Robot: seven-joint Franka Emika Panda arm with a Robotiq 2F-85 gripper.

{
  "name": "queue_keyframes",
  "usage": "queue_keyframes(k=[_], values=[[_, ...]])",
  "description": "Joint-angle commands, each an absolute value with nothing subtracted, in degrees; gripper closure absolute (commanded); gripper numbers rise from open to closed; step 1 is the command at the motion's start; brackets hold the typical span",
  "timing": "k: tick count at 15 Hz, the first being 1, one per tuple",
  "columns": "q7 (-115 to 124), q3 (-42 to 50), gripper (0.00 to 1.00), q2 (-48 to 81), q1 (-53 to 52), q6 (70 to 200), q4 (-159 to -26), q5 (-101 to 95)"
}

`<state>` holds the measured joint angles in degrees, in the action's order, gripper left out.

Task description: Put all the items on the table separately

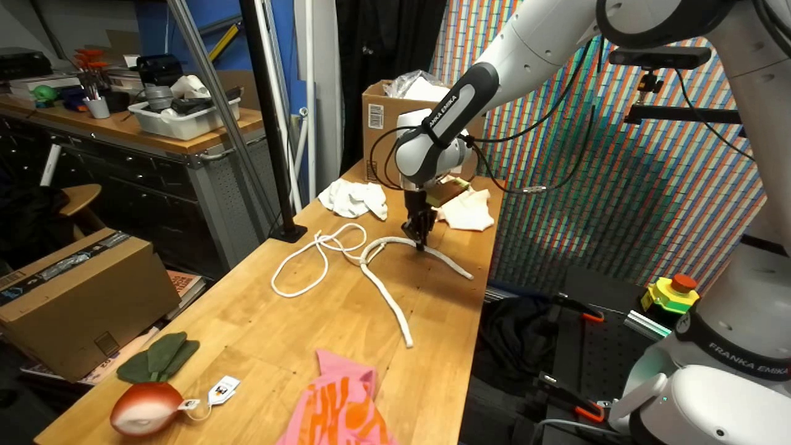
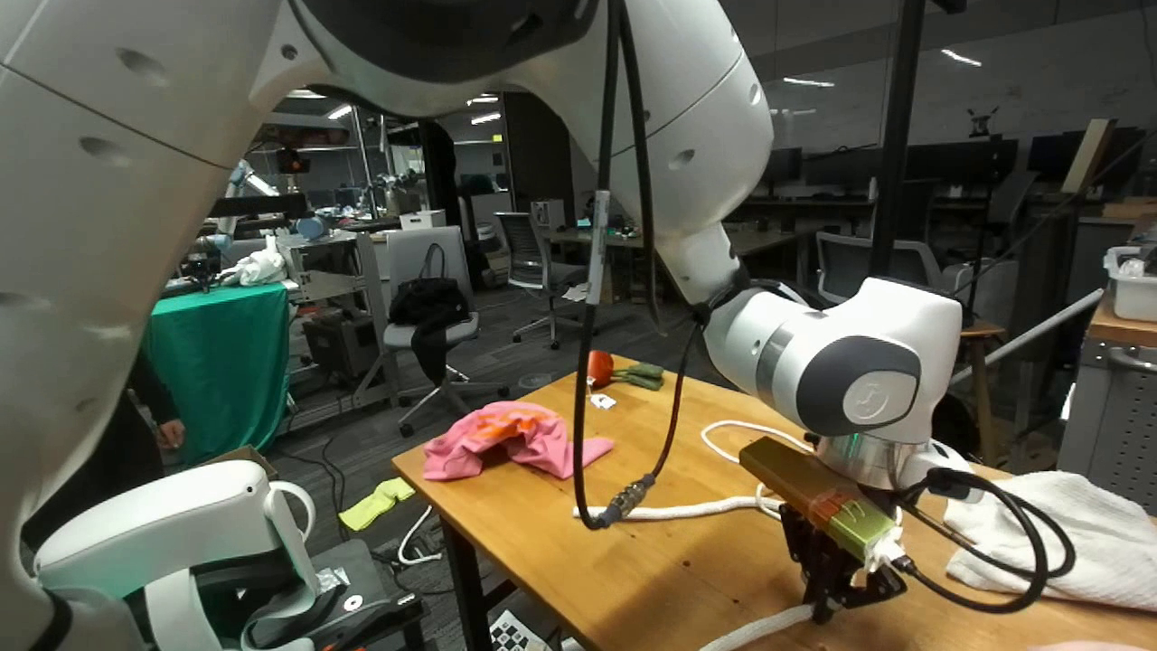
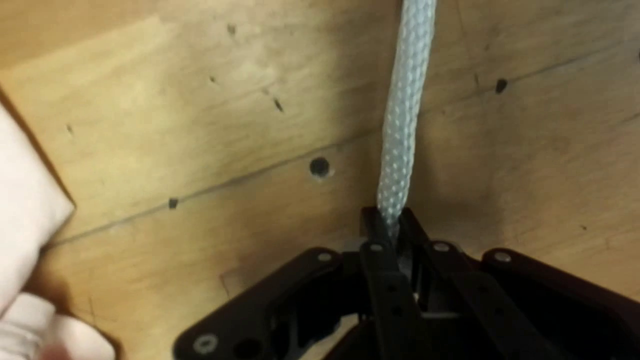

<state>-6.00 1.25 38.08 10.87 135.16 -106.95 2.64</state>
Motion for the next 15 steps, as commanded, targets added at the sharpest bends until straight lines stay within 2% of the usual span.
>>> queue_keyframes(k=[1, 9, 15], values=[[-8.3, -0.3, 0.97, 33.9, 12.8, 130.7, -112.1, 7.6], [-6.7, -3.9, 0.97, 33.5, 14.4, 126.5, -114.2, 26.8], [-7.4, -3.3, 0.97, 32.5, 15.7, 131.7, -118.1, 43.2]])
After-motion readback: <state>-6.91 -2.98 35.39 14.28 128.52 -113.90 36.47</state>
